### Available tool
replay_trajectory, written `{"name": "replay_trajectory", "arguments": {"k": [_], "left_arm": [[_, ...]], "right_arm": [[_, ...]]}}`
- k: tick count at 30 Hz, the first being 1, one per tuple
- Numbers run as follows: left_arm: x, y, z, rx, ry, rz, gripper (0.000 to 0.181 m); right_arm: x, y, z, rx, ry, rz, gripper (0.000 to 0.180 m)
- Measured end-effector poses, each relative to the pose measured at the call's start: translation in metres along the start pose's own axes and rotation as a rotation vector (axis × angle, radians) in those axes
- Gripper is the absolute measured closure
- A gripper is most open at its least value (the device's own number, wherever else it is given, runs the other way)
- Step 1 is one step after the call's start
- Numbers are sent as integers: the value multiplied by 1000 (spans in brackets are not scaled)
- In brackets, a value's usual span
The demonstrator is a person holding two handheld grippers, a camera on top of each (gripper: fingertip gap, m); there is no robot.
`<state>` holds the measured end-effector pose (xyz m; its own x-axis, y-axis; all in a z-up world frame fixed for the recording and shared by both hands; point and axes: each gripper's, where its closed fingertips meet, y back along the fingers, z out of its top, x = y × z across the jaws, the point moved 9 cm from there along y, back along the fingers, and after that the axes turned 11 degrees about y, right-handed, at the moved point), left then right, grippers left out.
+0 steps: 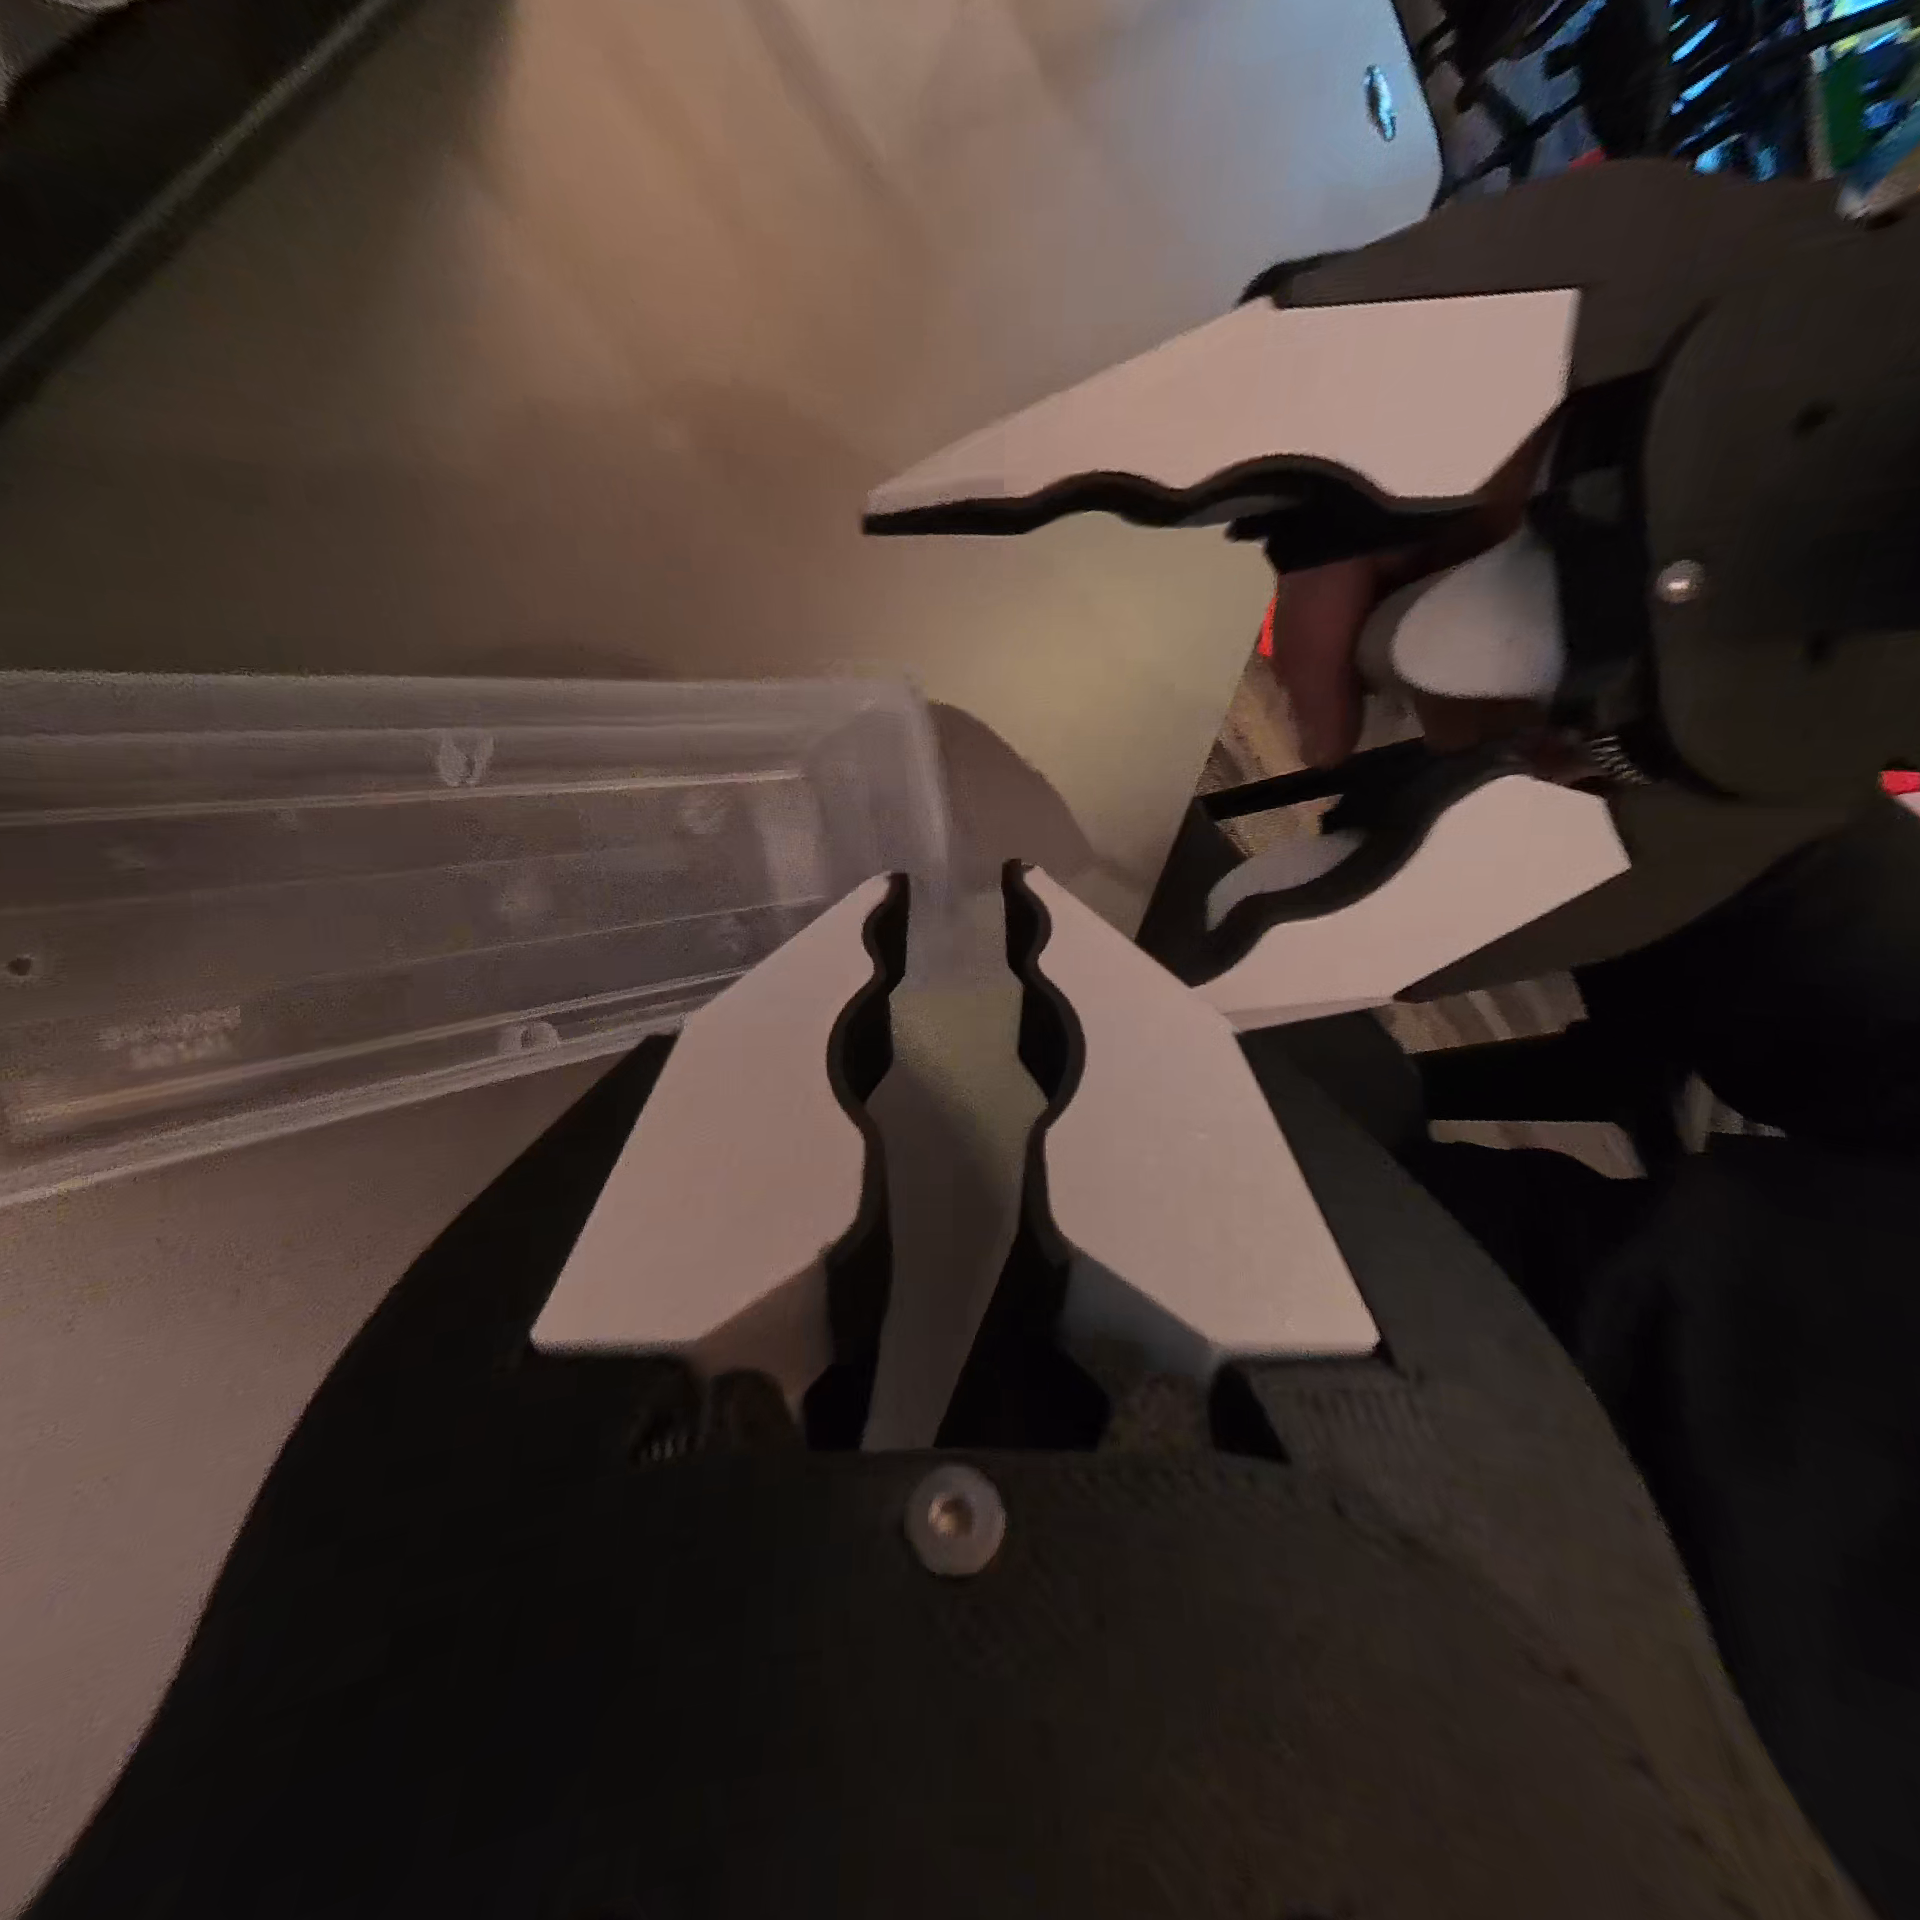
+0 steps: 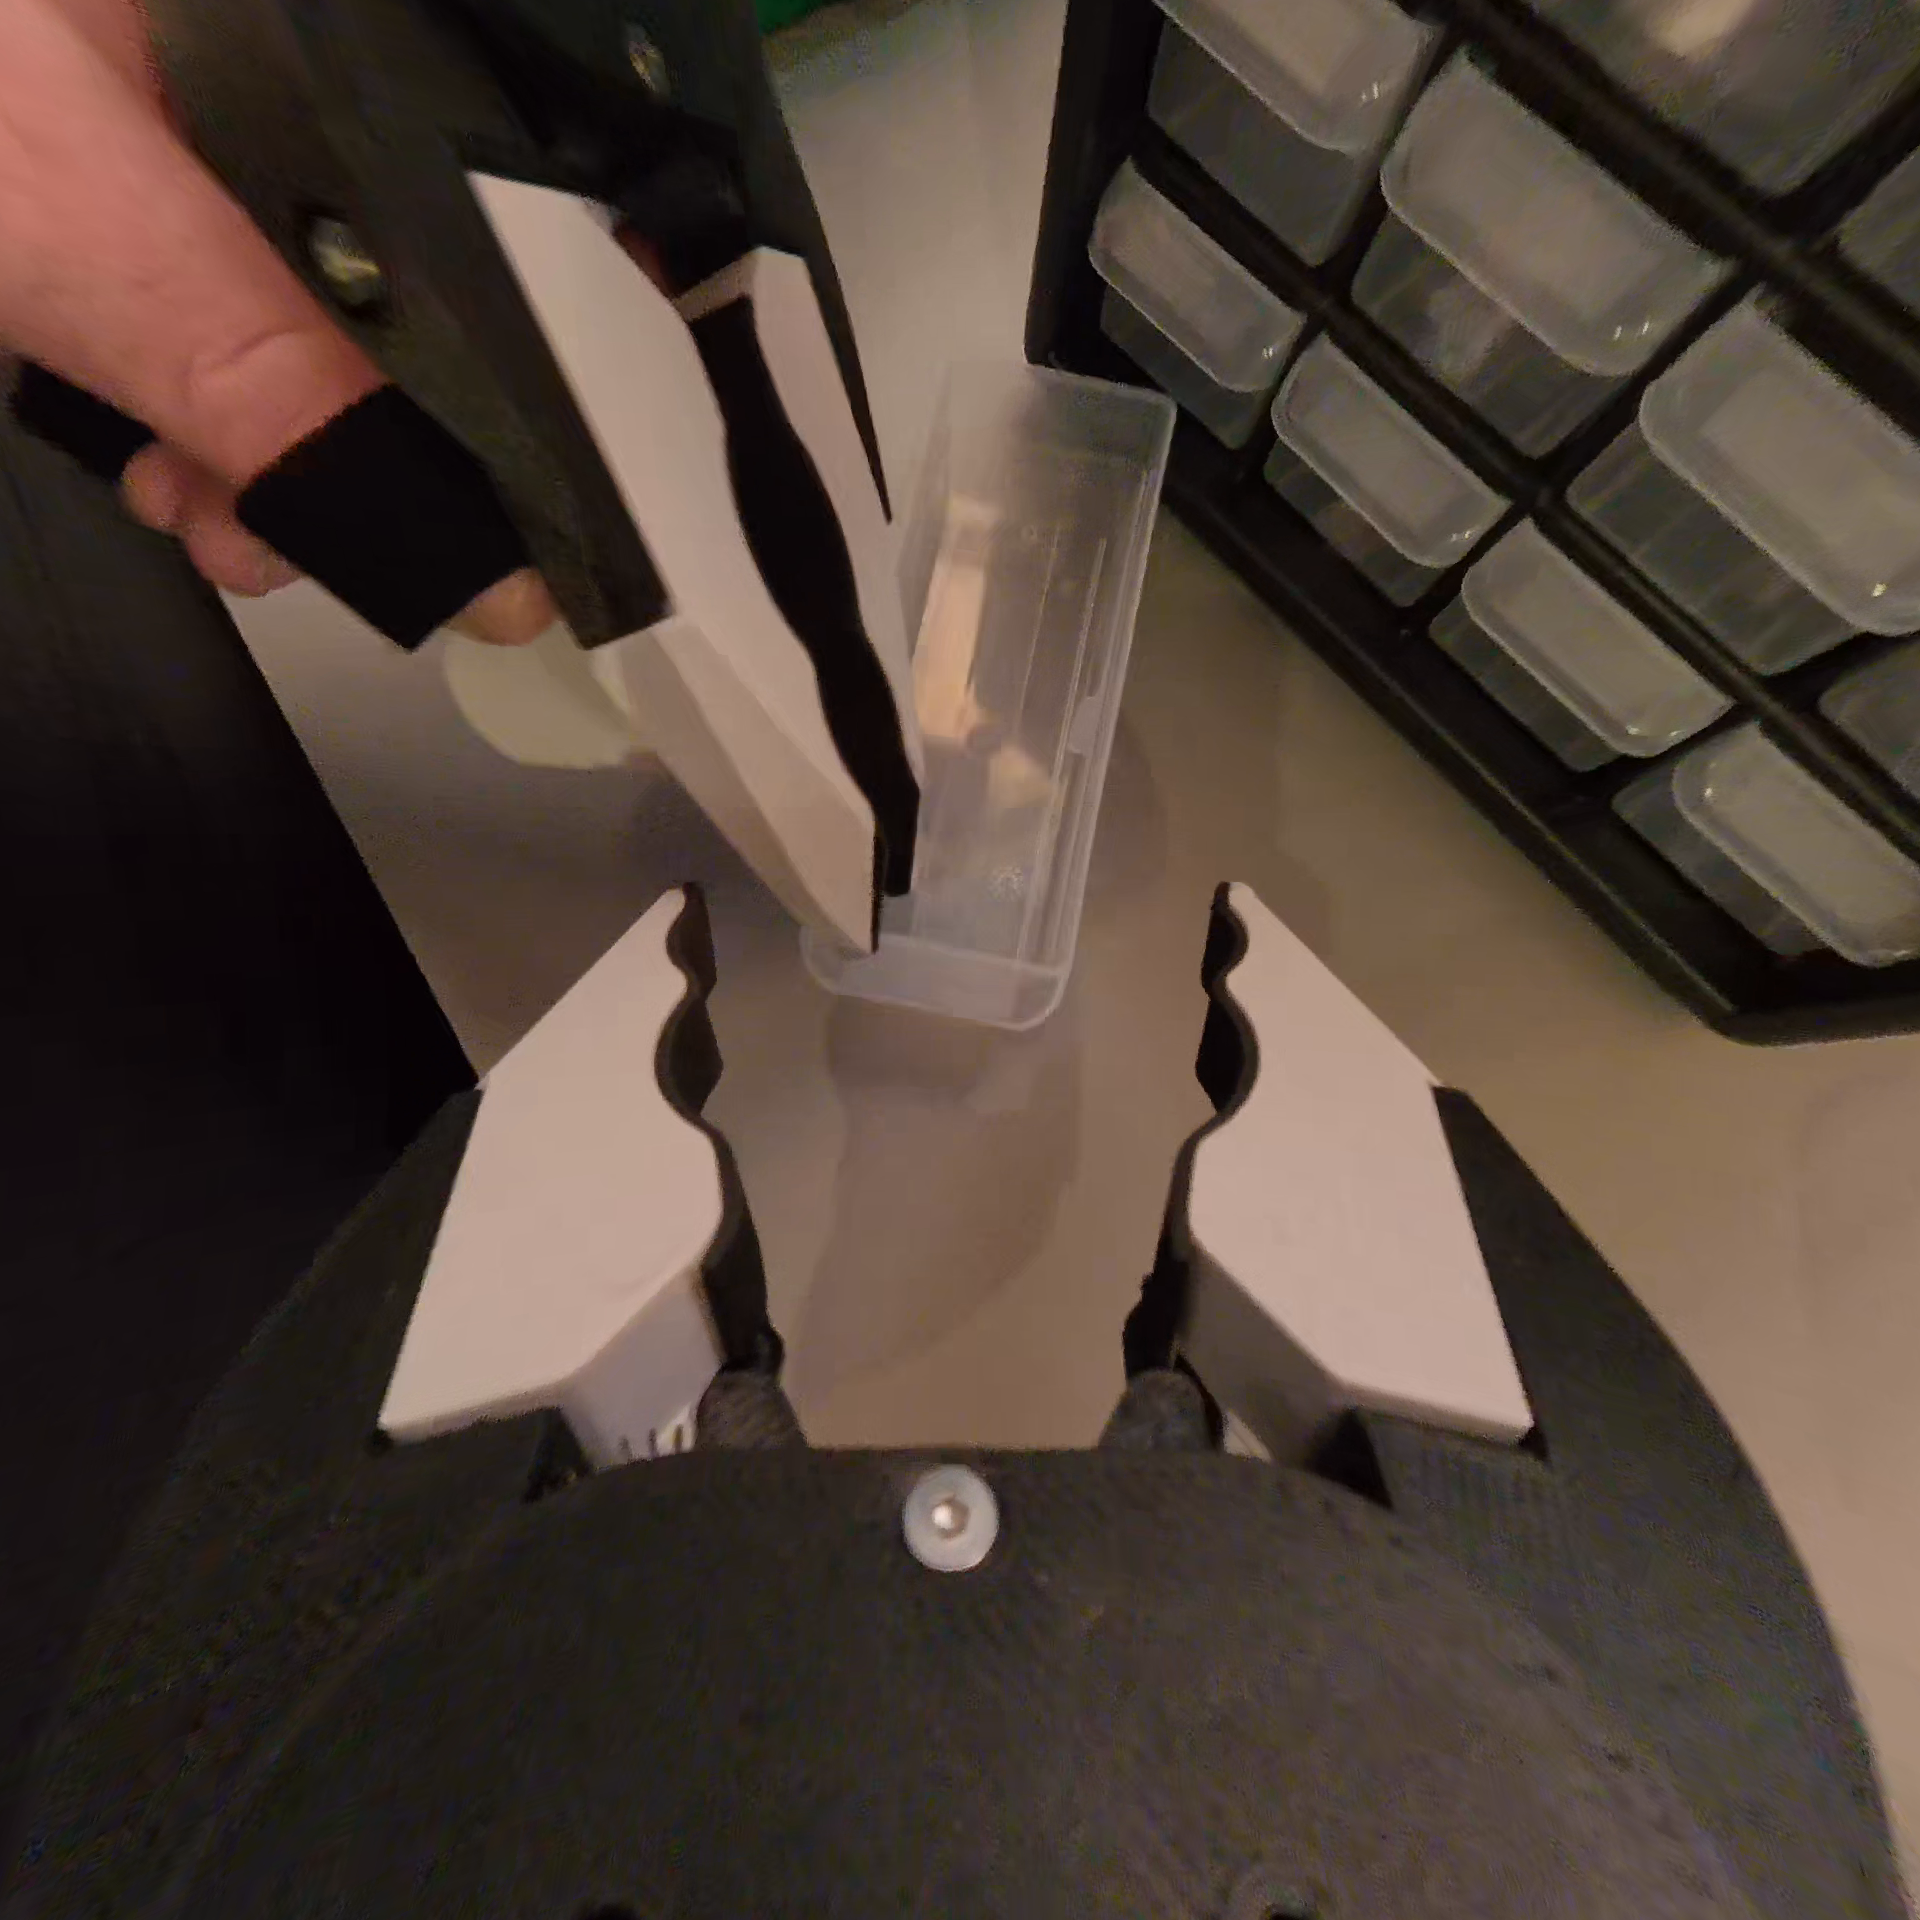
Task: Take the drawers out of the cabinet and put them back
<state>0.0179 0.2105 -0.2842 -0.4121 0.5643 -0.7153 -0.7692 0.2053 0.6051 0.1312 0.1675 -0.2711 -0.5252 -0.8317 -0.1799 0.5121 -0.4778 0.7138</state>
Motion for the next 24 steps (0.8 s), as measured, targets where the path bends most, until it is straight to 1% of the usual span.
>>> {"name": "replay_trajectory", "arguments": {"k": [4,6,8,10,12,13,14,15,16,18,19,23,24], "left_arm": [[-11,6,3,-24,-24,-42,154],[-27,22,8,-49,-68,-85,153],[-48,48,17,-112,-187,-59,155],[-69,79,32,-202,-340,46,156],[-83,111,53,-291,-478,208,155],[-85,126,66,-337,-531,301,153],[-85,139,78,-359,-557,388,145],[-83,148,90,-355,-556,450,135],[-80,156,103,-356,-551,480,128],[-70,168,127,-390,-545,500,128],[-62,170,138,-377,-530,511,128],[-24,162,169,-272,-425,501,129],[-20,159,174,-274,-425,492,130]], "right_arm": [[-4,-15,-8,5,-114,43,78],[-3,-23,-11,35,-149,53,75],[-2,-31,-11,58,-153,47,73],[1,-38,-9,81,-136,40,77],[3,-45,-7,123,-106,21,89],[4,-49,-8,143,-96,18,99],[5,-52,-8,153,-93,19,106],[6,-53,-7,151,-91,14,107],[6,-53,-6,154,-87,10,108],[6,-52,-5,160,-73,1,109],[6,-50,-4,153,-73,-1,109],[2,-39,0,134,-102,13,110],[0,-35,1,129,-112,16,110]]}}
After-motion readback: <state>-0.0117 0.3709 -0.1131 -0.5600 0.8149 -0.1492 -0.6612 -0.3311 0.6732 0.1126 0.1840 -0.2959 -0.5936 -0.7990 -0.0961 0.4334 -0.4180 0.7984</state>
